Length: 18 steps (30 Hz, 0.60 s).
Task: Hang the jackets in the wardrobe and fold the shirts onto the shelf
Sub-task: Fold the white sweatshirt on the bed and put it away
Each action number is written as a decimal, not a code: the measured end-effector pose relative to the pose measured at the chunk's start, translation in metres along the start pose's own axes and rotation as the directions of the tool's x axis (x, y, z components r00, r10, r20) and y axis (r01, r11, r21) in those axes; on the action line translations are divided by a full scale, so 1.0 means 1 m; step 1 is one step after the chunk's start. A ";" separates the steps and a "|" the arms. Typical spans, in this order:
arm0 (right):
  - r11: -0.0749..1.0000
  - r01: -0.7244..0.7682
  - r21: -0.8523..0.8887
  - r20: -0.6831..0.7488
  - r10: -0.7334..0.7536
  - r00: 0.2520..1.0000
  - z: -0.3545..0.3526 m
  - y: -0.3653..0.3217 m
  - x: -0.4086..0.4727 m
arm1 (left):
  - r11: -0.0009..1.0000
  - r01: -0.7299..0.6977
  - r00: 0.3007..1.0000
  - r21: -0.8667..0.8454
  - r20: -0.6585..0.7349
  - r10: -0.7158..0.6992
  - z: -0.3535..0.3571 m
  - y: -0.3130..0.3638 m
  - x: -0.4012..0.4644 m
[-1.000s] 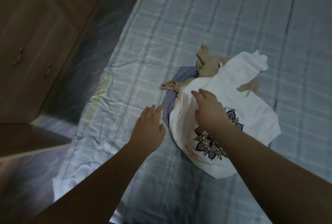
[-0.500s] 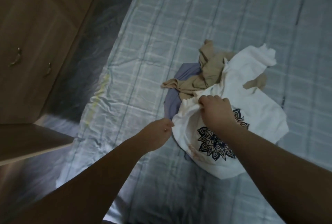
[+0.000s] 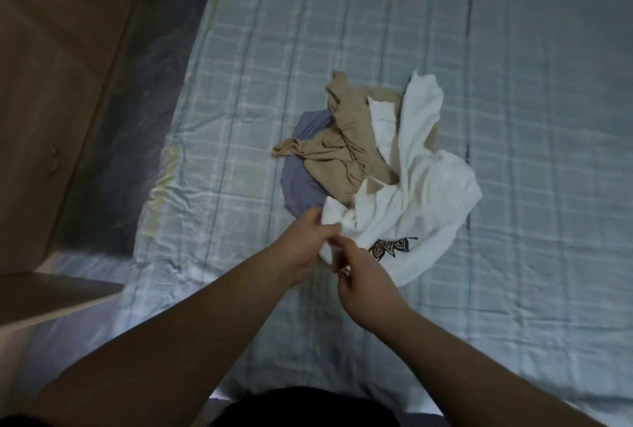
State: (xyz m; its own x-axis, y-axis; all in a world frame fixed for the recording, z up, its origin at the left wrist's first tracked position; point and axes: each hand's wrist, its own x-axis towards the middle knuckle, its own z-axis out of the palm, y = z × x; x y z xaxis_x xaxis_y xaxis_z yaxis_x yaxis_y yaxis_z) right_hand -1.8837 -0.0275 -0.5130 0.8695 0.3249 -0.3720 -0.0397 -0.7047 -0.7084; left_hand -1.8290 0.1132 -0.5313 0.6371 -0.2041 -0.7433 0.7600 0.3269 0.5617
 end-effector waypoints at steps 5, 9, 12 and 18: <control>0.999 0.042 0.012 -0.114 -0.040 0.993 -0.013 0.003 -0.014 | 0.966 -0.198 0.978 0.164 -0.039 0.207 -0.014 0.010 -0.027; 0.999 -0.013 -0.038 -0.325 -0.001 0.946 -0.032 0.005 -0.015 | 0.982 -0.175 0.985 0.073 0.006 0.175 -0.022 0.015 -0.055; 0.995 -0.054 -0.080 -0.167 0.040 0.985 -0.030 0.011 -0.017 | 0.989 -0.141 0.989 0.043 -0.036 0.142 -0.027 0.009 -0.070; 0.963 -0.265 -0.047 -0.011 0.265 0.964 0.006 0.044 -0.030 | 0.955 -0.099 0.942 -0.279 -0.337 0.000 -0.055 -0.015 -0.059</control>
State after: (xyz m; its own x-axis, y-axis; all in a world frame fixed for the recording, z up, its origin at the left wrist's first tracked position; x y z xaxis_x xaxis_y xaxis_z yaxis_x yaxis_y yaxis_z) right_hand -1.9144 -0.0649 -0.5365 0.8334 0.1195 -0.5396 -0.2458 -0.7943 -0.5556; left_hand -1.8855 0.1713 -0.5156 0.5565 0.1184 -0.8224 0.6269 0.5898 0.5091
